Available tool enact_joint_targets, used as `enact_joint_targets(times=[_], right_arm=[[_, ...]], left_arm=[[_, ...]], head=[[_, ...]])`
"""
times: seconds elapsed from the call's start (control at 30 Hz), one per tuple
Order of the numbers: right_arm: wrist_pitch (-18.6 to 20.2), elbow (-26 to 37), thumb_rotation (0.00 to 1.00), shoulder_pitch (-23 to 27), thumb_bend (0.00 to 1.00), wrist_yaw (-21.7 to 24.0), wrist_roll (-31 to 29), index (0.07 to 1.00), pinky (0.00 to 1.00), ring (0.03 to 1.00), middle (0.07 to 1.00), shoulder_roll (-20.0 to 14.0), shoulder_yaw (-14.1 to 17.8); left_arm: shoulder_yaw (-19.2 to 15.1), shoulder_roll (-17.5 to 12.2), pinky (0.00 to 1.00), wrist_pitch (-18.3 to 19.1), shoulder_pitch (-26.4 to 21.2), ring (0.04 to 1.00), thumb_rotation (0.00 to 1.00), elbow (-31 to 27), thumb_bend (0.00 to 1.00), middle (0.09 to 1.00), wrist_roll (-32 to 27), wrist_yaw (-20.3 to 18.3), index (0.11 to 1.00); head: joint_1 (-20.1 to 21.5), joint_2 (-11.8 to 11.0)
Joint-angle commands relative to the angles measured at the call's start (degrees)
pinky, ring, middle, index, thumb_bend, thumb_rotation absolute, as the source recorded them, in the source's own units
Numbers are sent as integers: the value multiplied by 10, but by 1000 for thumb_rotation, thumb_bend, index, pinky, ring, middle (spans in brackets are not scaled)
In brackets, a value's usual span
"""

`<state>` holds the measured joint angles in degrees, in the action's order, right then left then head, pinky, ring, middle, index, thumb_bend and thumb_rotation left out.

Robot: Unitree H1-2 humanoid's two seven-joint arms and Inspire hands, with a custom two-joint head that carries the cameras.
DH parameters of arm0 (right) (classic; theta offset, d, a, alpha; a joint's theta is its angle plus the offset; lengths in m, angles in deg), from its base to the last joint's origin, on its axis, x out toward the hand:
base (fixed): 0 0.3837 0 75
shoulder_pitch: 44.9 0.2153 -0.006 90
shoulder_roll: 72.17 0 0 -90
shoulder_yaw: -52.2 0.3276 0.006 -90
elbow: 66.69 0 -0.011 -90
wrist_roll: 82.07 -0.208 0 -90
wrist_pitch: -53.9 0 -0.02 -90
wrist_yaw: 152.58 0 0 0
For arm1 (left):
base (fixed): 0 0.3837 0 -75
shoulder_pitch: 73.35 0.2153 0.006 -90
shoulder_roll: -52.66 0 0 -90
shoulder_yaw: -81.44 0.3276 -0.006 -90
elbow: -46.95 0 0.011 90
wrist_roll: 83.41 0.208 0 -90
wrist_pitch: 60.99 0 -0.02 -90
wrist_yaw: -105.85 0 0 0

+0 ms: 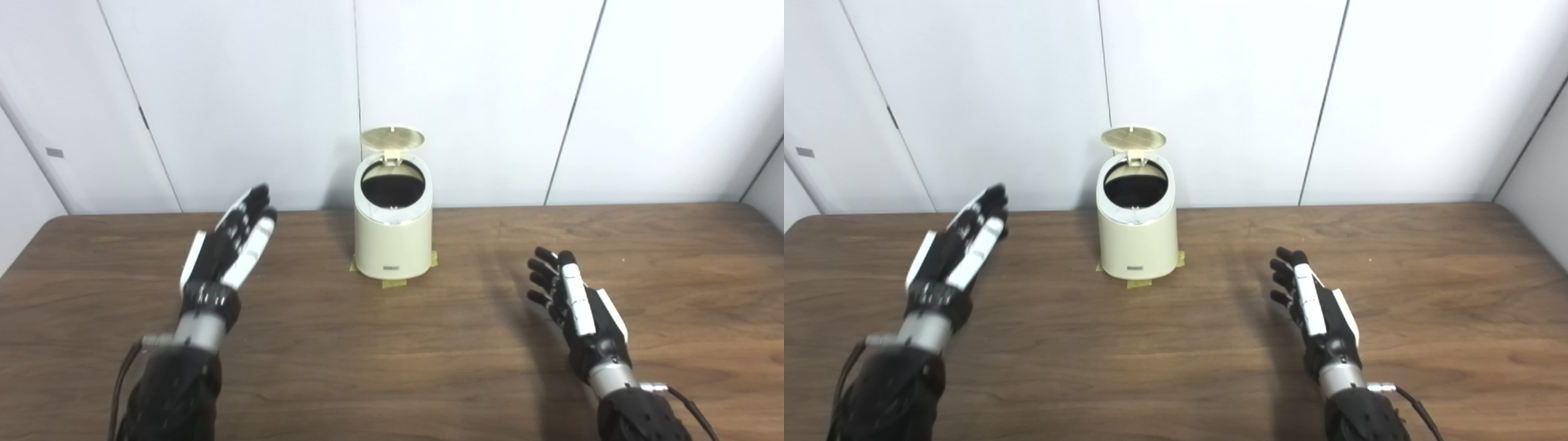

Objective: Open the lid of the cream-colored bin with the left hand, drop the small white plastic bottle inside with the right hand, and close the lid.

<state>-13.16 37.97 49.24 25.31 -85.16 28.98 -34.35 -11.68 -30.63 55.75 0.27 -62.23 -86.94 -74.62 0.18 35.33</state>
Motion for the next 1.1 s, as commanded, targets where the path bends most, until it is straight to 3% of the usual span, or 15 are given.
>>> enact_joint_targets(times=[0.0,0.27,0.7,1.07], right_arm=[[-47,9,1000,4,564,7,-1,928,866,924,905,1,-1],[-105,-9,1000,-27,522,2,-12,934,859,928,917,29,2],[-157,-44,1000,-35,543,-13,-1,927,848,898,900,50,8],[-185,-46,1000,-35,560,-15,6,921,813,884,893,51,5]], left_arm=[[10,-12,935,-1,-45,939,569,5,427,933,12,-10,919],[35,-32,925,1,-119,933,719,54,489,931,31,-32,930],[58,-45,952,-8,-224,938,705,143,420,922,56,-54,924],[85,-57,929,-40,-289,926,742,228,495,903,99,-69,888]], head=[[-2,-4],[-11,-13],[-26,-31],[-21,-44]])
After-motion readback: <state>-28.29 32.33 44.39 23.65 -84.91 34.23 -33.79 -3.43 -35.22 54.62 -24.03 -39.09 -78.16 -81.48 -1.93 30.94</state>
